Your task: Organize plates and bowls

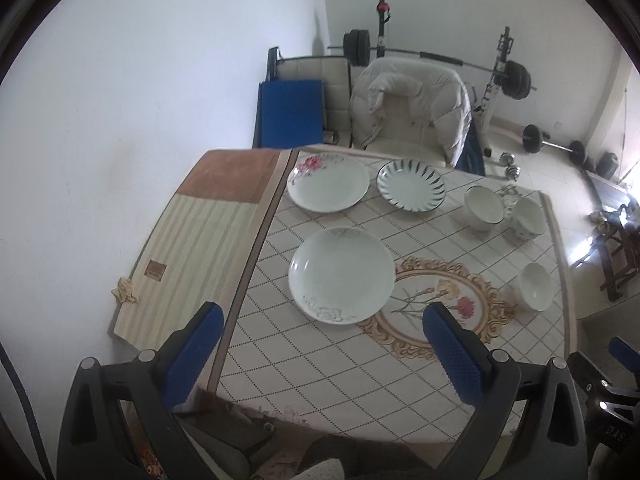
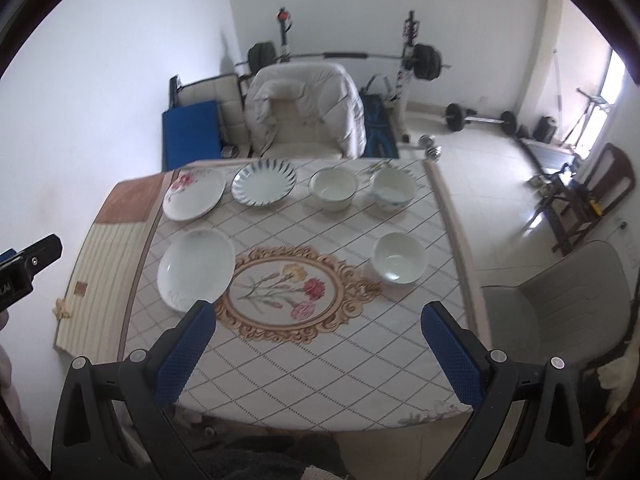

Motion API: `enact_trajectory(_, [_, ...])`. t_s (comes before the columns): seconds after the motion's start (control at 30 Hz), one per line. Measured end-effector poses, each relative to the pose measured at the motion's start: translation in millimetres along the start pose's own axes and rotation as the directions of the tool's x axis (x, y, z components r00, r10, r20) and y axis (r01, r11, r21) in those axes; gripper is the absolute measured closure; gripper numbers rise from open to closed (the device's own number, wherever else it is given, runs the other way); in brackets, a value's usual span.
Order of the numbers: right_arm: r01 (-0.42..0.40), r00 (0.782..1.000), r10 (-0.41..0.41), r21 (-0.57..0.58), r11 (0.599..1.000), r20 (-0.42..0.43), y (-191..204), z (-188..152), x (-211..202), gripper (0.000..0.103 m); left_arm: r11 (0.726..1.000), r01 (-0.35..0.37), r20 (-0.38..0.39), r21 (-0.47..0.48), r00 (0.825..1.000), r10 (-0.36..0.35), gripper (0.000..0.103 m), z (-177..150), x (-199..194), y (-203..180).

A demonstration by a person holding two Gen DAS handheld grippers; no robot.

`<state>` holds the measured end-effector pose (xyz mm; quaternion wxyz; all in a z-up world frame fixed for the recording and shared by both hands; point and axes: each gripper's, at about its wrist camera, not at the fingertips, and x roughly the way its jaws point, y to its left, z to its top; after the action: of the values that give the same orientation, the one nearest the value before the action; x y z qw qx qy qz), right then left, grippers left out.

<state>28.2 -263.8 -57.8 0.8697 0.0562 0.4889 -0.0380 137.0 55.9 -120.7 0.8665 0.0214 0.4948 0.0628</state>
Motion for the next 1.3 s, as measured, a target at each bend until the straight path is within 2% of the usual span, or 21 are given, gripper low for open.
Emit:
enact_trajectory(0.1, [-0.138,0.983,0.138,0.012,0.99,-0.12,6.1,3.9,65.4,0.0,1.0,-0.019,-0.08,-0.01,0.997,0.018,0.001,1.1,48.7,10.4])
enact_trajectory(0.23, [-0.189,0.956,0.19,0.026,0.982,-0.223,30.3,13.8,154.1,0.0,0.999,0.019,-0.195,-0.044,0.98,-0.028,0.001,9.1,113.8,28.9])
enact_trajectory(0.4, [-0.233,0.91,0.246,0.08,0.969,-0.333,70.8,39.5,261.1,0.0,0.99,0.111,-0.343,-0.09,0.93,-0.135,0.004,29.1,205.6,50.2])
enact_trajectory(0.53, [-0.231,0.876,0.251,0.1,0.968,-0.412,105.9,56.4,336.2,0.0,0.983,0.164,-0.413,-0.088,0.891,-0.186,0.009,44.5,272.7,65.1])
enact_trajectory(0.57, [-0.233,0.864,0.256,0.108,0.967,-0.434,113.4,59.3,354.1,0.0,0.98,0.179,-0.431,-0.087,0.88,-0.199,0.013,47.3,289.2,67.4])
enact_trajectory(0.63, [-0.229,0.842,0.263,0.13,0.965,-0.47,124.8,64.0,383.7,0.001,0.976,0.202,-0.478,-0.084,0.851,-0.218,0.029,50.3,320.4,71.0])
enact_trajectory(0.7, [-0.214,0.824,0.262,0.153,0.965,-0.502,132.4,66.7,410.0,0.001,0.972,0.223,-0.52,-0.073,0.823,-0.228,0.05,51.0,347.4,73.1])
enact_trajectory(0.77, [-0.213,0.803,0.28,0.186,0.959,-0.525,136.8,67.4,432.4,0.004,0.967,0.244,-0.541,-0.068,0.806,-0.241,0.053,51.1,366.5,74.4])
enact_trajectory(0.87, [-0.212,0.771,0.311,0.237,0.948,-0.556,141.2,65.2,459.5,0.016,0.957,0.284,-0.558,-0.065,0.784,-0.271,0.055,50.5,384.5,74.8])
enact_trajectory(0.93, [-0.22,0.749,0.339,0.269,0.938,-0.57,143.7,62.0,473.5,0.032,0.95,0.307,-0.575,-0.055,0.768,-0.282,0.059,49.0,390.6,72.3])
enact_trajectory(0.97, [-0.223,0.741,0.348,0.278,0.934,-0.574,145.5,60.3,477.9,0.036,0.947,0.318,-0.581,-0.051,0.762,-0.287,0.062,48.6,393.5,70.4])
enact_trajectory(1.03, [-0.229,0.733,0.358,0.285,0.931,-0.579,151.7,57.4,483.7,0.053,0.941,0.336,-0.594,-0.042,0.749,-0.294,0.068,45.6,396.6,67.7])
enact_trajectory(1.1, [-0.229,0.73,0.35,0.274,0.934,-0.587,156.5,54.3,486.4,0.065,0.937,0.346,-0.604,-0.041,0.739,-0.299,0.074,41.8,399.1,66.1])
enact_trajectory(1.23, [-0.205,0.747,0.315,0.247,0.947,-0.585,162.5,49.6,490.8,0.079,0.939,0.342,-0.591,-0.032,0.752,-0.293,0.079,40.8,400.2,67.5])
enact_trajectory(1.3, [-0.207,0.744,0.329,0.268,0.941,-0.582,161.9,48.1,492.2,0.08,0.943,0.333,-0.587,-0.025,0.759,-0.283,0.083,40.5,399.1,71.0])
